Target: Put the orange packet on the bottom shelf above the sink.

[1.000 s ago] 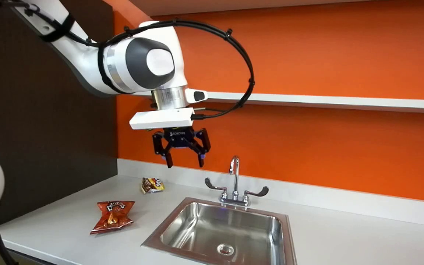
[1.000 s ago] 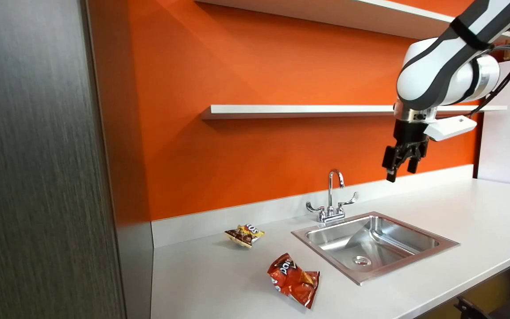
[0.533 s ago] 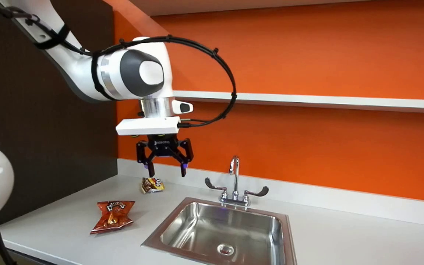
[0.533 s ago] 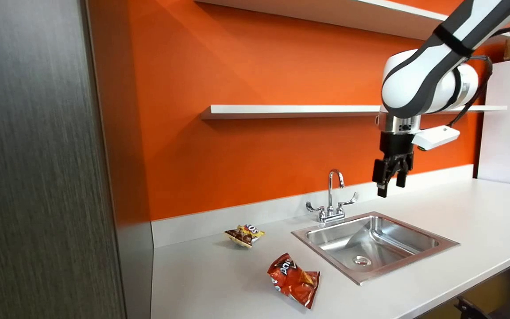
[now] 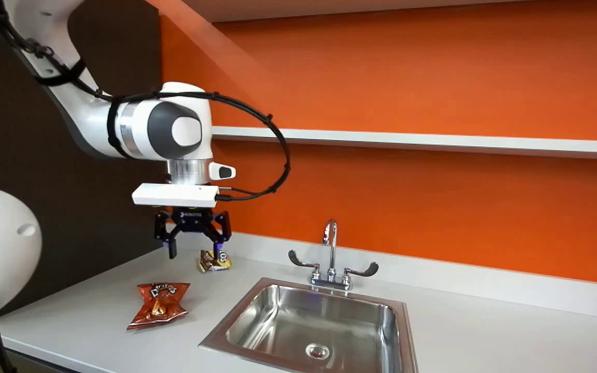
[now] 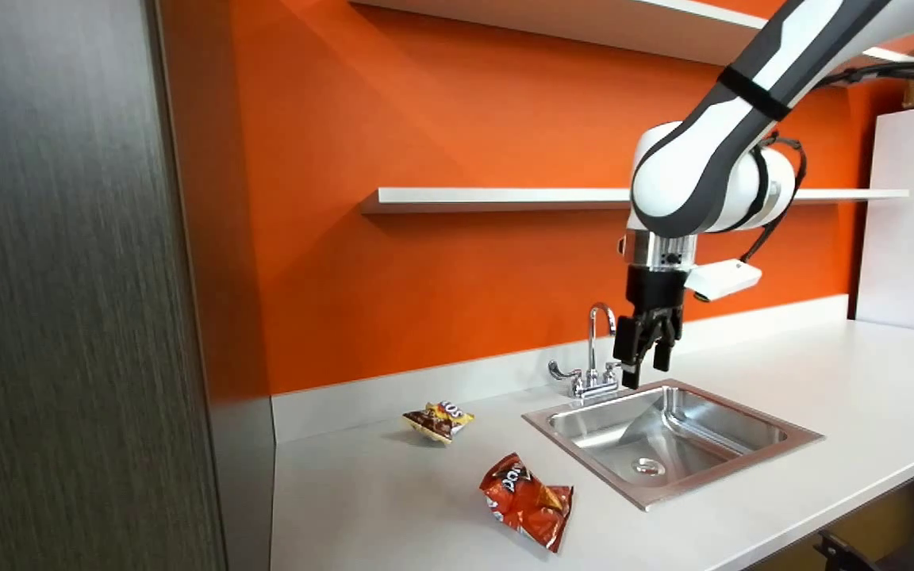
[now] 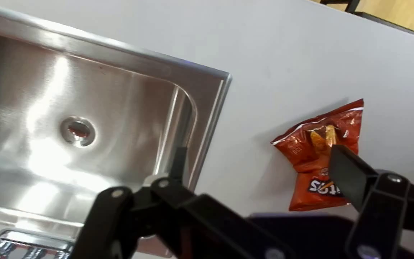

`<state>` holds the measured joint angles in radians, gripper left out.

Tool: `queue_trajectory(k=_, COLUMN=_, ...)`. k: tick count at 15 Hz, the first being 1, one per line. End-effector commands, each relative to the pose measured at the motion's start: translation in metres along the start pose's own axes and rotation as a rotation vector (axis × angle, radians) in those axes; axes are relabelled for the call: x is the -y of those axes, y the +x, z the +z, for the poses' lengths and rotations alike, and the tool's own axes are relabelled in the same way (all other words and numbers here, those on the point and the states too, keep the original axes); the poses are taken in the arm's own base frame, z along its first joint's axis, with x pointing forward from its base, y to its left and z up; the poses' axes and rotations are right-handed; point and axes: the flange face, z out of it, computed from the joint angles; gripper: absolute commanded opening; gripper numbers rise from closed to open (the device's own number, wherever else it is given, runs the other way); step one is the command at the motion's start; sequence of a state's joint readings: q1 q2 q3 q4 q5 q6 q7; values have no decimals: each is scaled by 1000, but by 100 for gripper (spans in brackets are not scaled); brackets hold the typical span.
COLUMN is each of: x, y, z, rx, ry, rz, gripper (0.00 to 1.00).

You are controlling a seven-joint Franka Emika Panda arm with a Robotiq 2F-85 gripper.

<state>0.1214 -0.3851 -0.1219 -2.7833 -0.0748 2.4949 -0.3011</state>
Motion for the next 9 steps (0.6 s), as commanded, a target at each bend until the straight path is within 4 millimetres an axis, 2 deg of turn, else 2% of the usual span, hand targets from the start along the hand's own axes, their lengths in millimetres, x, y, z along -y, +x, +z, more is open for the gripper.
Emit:
queue_trajectory(k=1, x=24, y=14, z=31, rx=-14, ry=40, rz=-63, gripper=100)
queue_trajectory(k=9, x=81, y=27, z=85, rx=-14, ry=92, rz=-184, gripper=100)
